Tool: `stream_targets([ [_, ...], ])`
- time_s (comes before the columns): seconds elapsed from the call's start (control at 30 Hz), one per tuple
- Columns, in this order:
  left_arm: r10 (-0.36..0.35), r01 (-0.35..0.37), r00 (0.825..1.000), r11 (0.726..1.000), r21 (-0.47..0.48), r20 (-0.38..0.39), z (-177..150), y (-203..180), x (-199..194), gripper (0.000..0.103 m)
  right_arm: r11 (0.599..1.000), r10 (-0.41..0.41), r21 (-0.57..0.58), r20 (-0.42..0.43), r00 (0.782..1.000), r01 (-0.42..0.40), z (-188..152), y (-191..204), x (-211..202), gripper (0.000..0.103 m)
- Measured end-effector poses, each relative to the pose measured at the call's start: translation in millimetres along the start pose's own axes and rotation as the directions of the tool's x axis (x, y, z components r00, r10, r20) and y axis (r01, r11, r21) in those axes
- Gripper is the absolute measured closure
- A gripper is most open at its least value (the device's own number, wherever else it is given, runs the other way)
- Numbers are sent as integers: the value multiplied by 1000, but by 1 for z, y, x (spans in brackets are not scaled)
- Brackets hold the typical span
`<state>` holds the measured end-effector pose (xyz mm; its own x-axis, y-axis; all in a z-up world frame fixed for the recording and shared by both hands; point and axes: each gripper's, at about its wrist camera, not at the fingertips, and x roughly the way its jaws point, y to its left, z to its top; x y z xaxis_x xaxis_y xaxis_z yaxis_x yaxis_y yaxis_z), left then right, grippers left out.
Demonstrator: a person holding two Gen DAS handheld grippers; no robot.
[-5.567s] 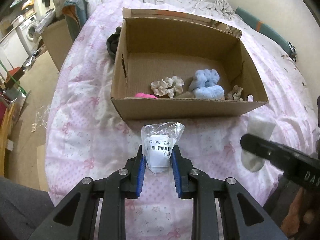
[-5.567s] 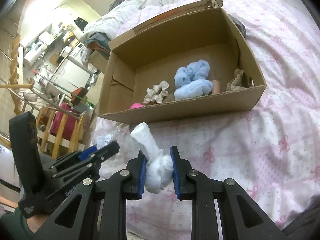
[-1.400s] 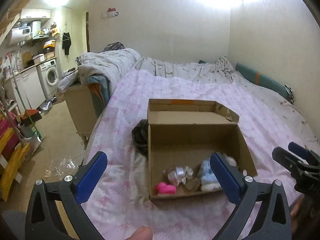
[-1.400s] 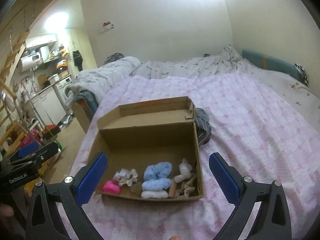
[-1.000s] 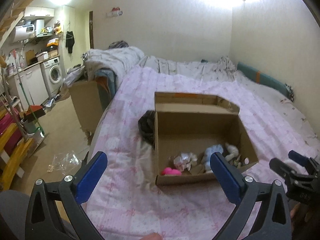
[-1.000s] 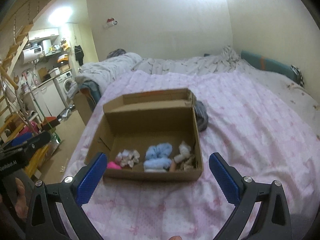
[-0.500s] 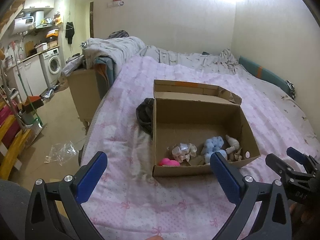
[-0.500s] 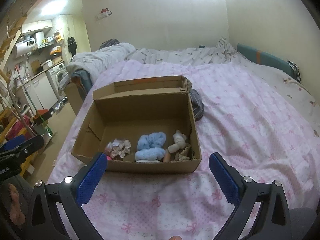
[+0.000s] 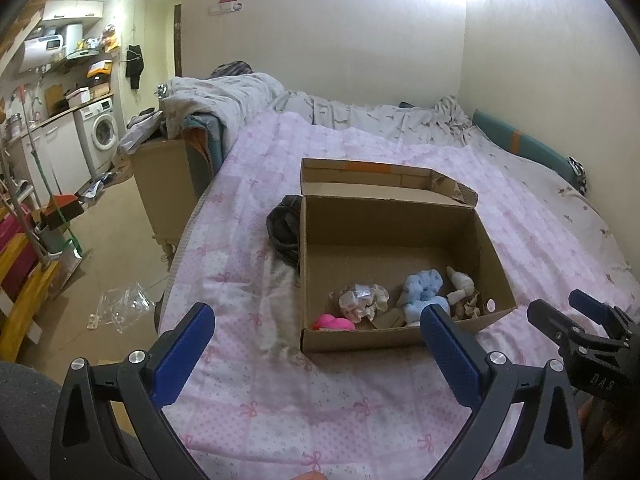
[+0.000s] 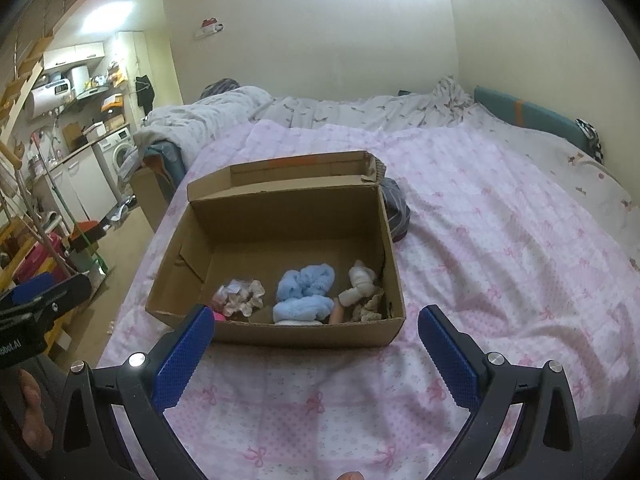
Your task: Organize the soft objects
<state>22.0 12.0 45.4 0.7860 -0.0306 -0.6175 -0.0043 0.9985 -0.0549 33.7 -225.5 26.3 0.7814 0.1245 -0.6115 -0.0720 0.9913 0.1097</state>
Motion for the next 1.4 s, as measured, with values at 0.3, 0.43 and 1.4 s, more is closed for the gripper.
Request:
stream_targets([
  [0.3, -2, 2, 1000, 1000, -4, -4, 0, 1, 0, 0, 1000, 2, 3, 3, 1000, -2, 0, -1, -1, 0],
  [0.43, -3, 3, 1000, 1000, -2, -6, -1, 0, 1, 0, 1000, 2, 3, 6, 1000, -2, 1, -1, -1, 0],
  [1.4, -11, 12, 1000, 1000, 17, -21, -6, -2, 2, 0, 1000, 5, 6, 11, 1000, -5, 2, -1, -3, 0],
])
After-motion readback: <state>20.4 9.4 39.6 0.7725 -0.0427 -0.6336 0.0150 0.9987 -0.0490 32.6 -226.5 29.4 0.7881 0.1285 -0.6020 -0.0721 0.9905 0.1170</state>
